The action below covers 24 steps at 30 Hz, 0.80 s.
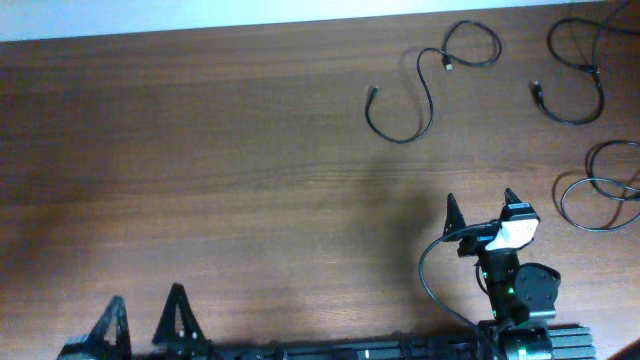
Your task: Untangle cables
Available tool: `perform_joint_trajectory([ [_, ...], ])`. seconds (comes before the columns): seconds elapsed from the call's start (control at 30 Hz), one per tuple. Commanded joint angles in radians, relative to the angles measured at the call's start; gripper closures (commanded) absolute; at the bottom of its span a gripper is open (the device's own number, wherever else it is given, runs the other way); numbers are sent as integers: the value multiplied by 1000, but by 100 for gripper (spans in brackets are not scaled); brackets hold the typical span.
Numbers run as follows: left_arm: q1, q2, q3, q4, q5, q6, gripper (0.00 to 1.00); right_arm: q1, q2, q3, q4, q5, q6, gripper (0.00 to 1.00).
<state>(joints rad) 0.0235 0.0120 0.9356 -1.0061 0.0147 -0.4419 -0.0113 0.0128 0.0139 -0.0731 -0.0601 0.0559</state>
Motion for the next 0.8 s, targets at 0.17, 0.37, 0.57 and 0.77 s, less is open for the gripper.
perform_joint_trajectory([
  [0.17, -10, -2, -370, 390, 40, 206, 1, 5, -9, -8, -1, 13, 2, 1],
  [0.37, -9, -2, -714, 770, 32, 206, 1, 5, -9, -8, -1, 13, 2, 1],
  [0.57, -7, -2, -925, 983, -43, 214, 1, 5, -9, -8, -1, 13, 2, 1],
  [0.77, -8, 0, -926, 922, 28, 606, 1, 5, -9, -8, -1, 13, 2, 2],
])
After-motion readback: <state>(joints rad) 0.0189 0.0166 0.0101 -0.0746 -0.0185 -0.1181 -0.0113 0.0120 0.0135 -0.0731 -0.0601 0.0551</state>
